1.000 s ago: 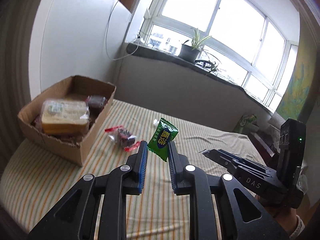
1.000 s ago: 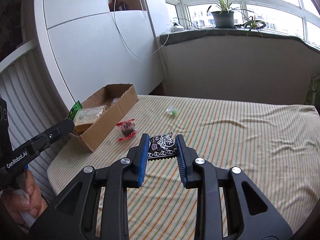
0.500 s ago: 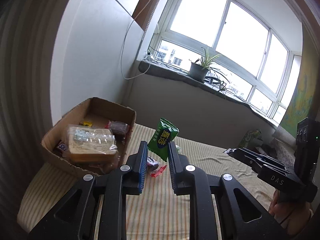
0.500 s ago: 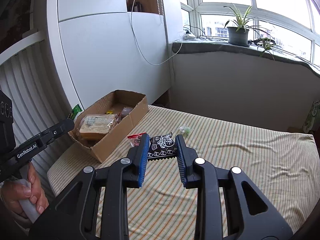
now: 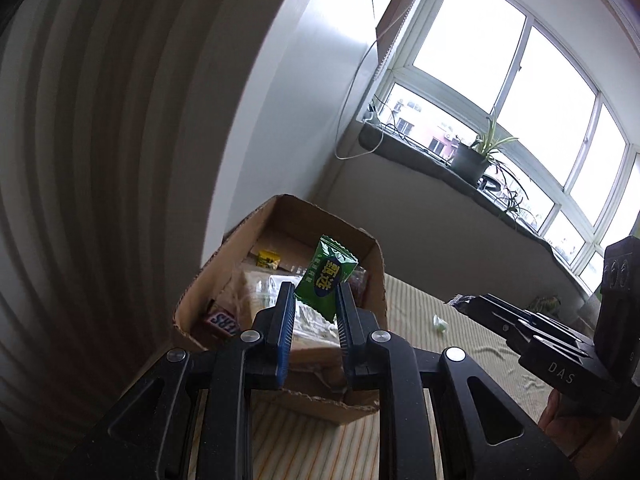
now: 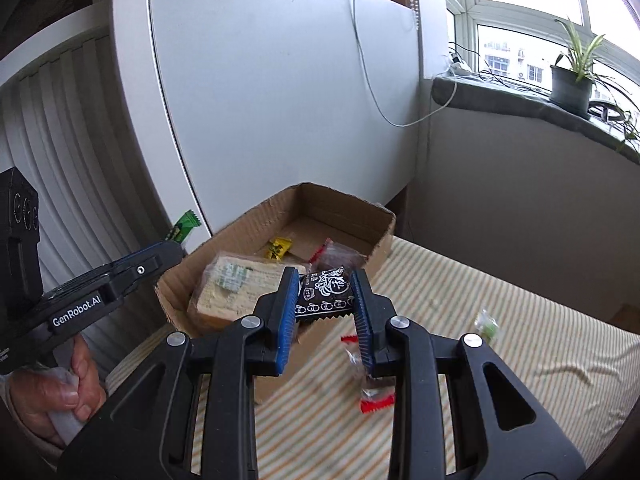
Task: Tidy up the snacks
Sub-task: 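Carry the black-and-white candy and green packet into the box and open both tools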
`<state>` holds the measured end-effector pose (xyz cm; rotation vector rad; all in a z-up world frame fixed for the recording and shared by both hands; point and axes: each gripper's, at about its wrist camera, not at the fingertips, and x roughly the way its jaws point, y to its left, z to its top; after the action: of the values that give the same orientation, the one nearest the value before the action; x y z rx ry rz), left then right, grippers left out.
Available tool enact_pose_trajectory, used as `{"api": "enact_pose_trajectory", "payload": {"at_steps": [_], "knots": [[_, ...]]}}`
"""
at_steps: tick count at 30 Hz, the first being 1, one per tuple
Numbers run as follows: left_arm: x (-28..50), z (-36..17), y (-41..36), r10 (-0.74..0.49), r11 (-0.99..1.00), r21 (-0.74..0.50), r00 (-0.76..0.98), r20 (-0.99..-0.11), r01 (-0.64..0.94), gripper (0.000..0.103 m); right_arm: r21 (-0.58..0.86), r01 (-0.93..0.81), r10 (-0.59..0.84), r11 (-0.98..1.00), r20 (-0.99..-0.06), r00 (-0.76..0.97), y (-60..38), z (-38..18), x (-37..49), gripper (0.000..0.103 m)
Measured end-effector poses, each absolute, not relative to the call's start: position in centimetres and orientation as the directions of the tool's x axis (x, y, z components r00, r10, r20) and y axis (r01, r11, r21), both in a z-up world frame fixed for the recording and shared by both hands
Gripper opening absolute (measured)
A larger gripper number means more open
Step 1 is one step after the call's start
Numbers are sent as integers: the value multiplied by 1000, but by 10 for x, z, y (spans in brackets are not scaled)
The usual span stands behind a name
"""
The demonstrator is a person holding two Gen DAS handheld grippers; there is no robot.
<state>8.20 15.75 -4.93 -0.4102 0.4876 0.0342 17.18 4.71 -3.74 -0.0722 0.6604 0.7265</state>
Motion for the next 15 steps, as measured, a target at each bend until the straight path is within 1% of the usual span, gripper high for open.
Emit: {"api": "enact_pose_trajectory", "payload": {"at_steps": [7, 10, 15], "knots": [[125, -33, 155, -60, 926, -357, 883, -465, -125, 18, 124, -673, 609, 729, -568, 554, 77, -22, 209, 28], [138, -35, 156, -56, 929, -349, 881, -469, -127, 19, 122, -682, 611, 721, -577, 542, 87, -27, 224, 28], [157, -50, 162, -51, 927, -345, 862, -505, -147, 19, 143, -696, 619, 704, -603, 503, 106, -51, 247, 28]]}}
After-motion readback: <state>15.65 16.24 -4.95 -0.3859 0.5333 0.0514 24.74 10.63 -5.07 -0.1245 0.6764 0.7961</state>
